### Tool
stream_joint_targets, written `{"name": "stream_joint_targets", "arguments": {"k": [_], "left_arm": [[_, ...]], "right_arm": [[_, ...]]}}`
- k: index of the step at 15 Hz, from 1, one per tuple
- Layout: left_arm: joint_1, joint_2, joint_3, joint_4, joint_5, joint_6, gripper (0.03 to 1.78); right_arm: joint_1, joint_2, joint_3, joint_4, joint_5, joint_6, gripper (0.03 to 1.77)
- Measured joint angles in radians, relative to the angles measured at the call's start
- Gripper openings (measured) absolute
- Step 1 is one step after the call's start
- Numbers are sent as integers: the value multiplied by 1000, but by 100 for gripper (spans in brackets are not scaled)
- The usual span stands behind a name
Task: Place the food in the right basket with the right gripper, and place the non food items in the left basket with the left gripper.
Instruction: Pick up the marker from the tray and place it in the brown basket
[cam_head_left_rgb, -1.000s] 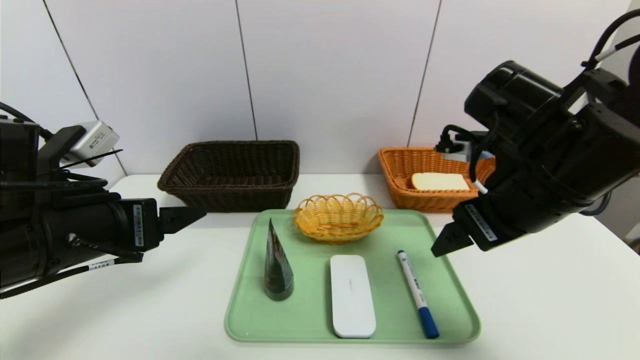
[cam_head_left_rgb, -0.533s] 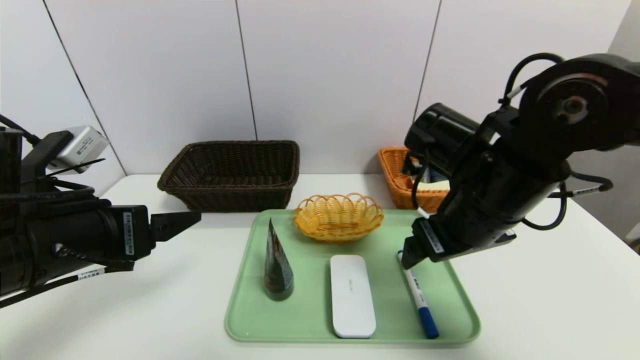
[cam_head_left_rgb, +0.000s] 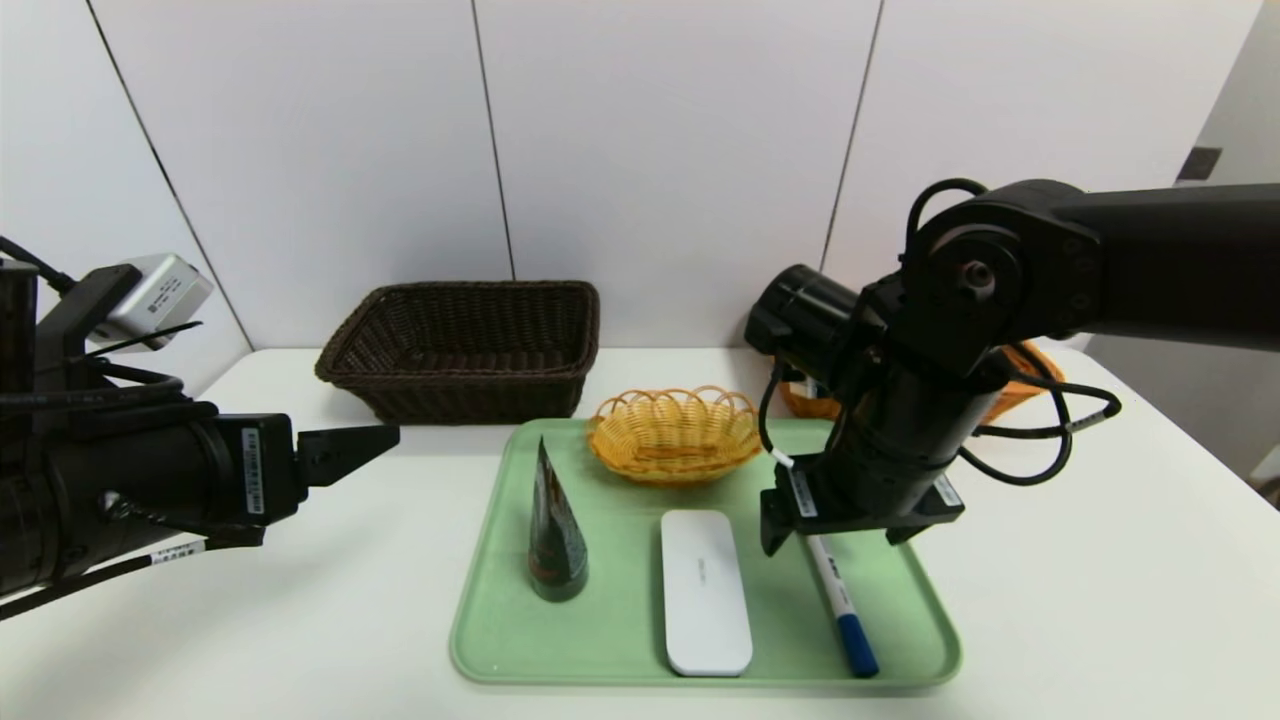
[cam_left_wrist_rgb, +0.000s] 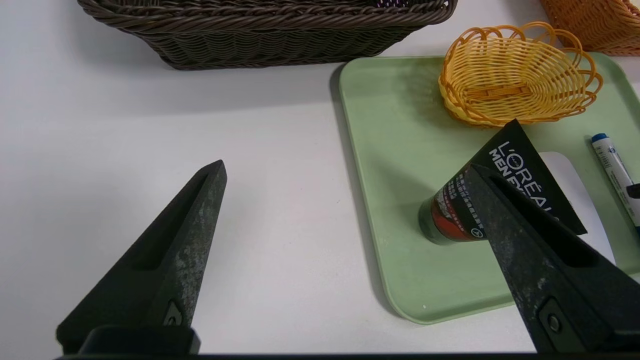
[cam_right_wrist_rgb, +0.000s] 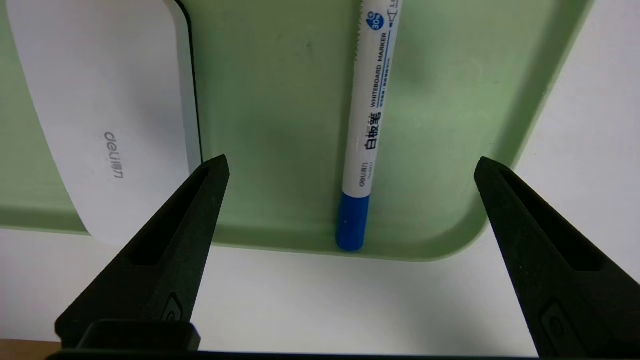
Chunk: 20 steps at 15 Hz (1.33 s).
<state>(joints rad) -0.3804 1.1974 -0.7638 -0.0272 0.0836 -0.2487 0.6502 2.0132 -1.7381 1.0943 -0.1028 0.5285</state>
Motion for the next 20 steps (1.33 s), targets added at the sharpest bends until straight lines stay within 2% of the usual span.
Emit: {"name": "stream_joint_targets", "arguments": {"k": [10, 20], "left_arm": [[1, -1, -1, 0, 0, 0, 169], [1, 1, -1, 0, 0, -1, 169]], "right_arm": [[-40, 59, 5, -22, 34, 27, 169], [-36, 90, 9, -21, 33, 25, 170]]}}
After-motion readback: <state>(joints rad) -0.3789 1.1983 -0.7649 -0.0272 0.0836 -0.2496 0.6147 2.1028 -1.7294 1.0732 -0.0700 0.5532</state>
